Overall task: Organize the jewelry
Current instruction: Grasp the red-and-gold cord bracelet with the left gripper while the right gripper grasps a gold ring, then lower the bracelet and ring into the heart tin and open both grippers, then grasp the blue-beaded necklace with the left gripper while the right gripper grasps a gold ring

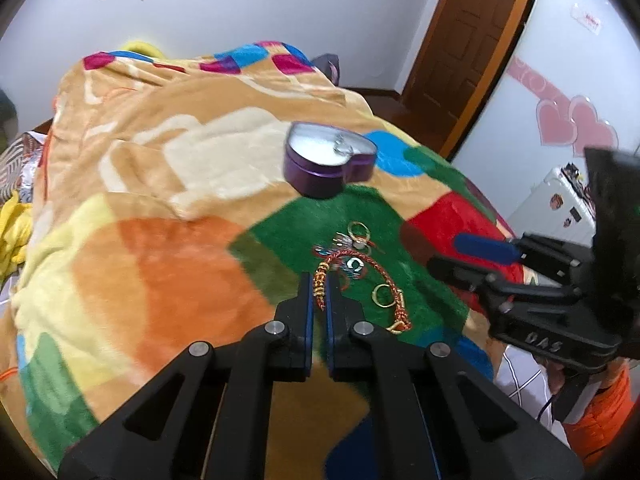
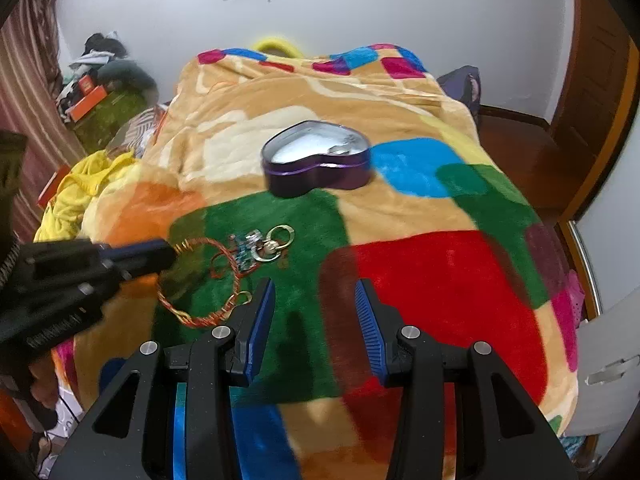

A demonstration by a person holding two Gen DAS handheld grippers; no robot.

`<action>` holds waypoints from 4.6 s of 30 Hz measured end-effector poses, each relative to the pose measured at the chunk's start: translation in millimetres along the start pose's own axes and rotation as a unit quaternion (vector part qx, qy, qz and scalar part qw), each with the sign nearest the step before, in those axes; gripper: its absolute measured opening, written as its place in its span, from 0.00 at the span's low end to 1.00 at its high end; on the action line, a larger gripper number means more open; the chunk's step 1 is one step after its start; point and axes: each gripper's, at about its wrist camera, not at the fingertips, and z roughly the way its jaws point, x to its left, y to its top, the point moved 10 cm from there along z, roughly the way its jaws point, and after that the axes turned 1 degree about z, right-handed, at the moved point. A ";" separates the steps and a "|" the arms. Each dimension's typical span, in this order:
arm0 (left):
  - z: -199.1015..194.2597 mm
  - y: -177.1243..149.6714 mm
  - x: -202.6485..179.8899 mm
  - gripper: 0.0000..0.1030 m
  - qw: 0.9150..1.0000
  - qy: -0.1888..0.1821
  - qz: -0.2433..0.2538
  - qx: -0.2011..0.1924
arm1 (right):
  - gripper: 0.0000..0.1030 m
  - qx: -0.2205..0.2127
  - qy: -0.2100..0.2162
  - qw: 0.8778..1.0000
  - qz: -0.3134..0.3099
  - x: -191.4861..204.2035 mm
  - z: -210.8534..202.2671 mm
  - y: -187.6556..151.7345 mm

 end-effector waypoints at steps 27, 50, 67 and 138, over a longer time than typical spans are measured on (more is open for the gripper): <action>-18.3 22.6 31.1 0.04 0.999 0.033 -0.012 -0.041 | 0.18 -0.009 0.032 0.999 -0.040 29.9 11.6 2.9; -3.1 122.8 18.4 0.04 0.994 0.027 0.016 -0.104 | 0.18 -0.142 0.004 0.990 0.007 -18.1 -28.3 107.1; 68.8 126.1 27.0 0.04 0.998 0.026 0.021 -0.049 | 0.18 -0.086 0.033 0.996 0.009 -13.4 33.3 110.7; 42.8 4.9 -2.6 0.41 0.998 0.002 0.048 0.048 | 0.36 -0.016 -0.002 1.000 -0.015 -6.0 7.0 28.6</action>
